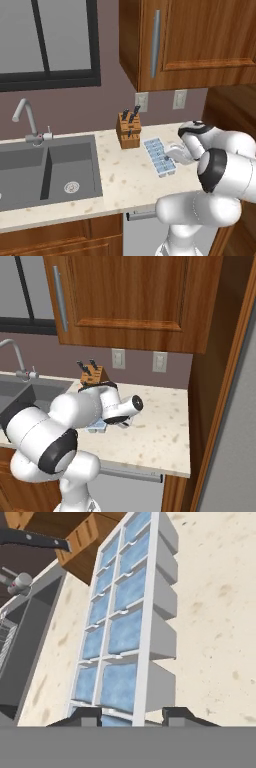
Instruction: The ice cube tray has been filled with water. Take the tray and place it in the freezer to make ice. Close the freezer door after placing the tray.
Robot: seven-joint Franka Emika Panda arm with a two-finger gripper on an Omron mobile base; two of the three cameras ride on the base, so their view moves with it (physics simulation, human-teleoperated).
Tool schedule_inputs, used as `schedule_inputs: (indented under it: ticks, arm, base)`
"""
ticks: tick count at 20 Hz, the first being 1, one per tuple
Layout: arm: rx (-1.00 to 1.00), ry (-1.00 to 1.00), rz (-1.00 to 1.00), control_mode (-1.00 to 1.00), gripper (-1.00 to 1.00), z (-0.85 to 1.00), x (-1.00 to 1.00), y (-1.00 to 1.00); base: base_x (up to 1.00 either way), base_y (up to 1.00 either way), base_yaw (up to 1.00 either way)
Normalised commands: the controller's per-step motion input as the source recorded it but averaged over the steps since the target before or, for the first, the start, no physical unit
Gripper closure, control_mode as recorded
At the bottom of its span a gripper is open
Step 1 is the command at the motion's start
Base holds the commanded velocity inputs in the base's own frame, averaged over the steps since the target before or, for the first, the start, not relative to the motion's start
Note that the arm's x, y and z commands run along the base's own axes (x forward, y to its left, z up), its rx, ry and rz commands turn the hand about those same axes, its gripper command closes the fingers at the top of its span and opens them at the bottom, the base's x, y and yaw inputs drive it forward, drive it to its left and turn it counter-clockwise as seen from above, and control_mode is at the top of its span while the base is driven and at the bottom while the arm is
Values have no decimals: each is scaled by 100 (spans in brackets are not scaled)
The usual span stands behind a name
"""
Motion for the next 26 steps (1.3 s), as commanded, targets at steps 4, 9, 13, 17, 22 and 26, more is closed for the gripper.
schedule_inputs:
  ticks: [4, 9, 13, 17, 22, 26]
  arm:
    - [0, 0, 0, -100, 100, 53, -33, -2]
    - [1, 0, 0, -100, 100, 49, -31, -10]
    - [2, 0, 0, -100, 100, 45, -25, -5]
    - [6, 0, -2, -100, 100, 49, -33, -1]
    - [12, 0, -4, -100, 100, 54, -19, -1]
    - [12, 0, -9, -100, 100, 54, -12, 0]
  base:
    - [0, 0, 0]
    - [0, 0, 0]
    - [0, 0, 0]
    - [0, 0, 0]
    - [0, 0, 0]
    - [0, 0, 0]
